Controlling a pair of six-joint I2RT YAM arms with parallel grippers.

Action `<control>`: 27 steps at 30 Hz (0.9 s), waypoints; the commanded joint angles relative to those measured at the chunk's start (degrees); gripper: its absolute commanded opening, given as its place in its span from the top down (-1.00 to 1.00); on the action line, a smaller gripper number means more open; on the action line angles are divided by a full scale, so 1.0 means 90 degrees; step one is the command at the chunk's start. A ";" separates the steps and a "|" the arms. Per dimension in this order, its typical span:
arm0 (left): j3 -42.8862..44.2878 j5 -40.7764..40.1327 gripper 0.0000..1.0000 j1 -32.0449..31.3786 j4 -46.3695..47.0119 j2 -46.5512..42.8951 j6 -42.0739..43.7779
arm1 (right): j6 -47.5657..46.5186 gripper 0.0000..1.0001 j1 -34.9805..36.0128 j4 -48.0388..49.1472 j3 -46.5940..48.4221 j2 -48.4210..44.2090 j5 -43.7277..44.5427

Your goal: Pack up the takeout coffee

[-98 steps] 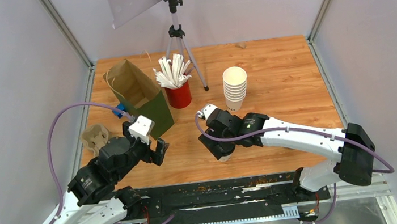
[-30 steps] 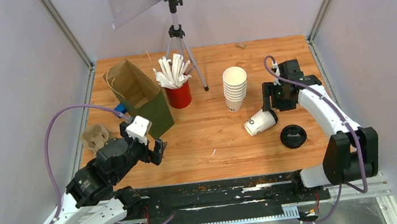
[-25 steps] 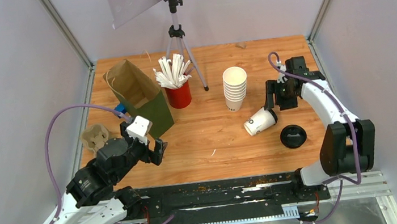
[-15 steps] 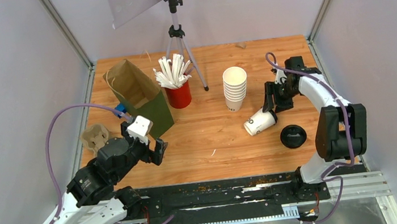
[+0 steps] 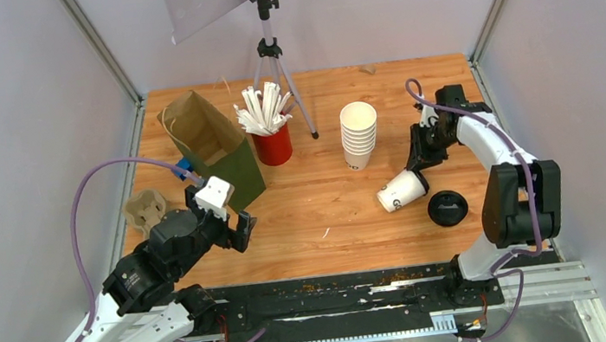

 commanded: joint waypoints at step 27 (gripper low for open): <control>-0.0030 0.0126 -1.00 -0.0019 0.0345 -0.0458 0.0104 | -0.1162 0.71 0.1403 0.1802 0.0610 -0.0635 0.5704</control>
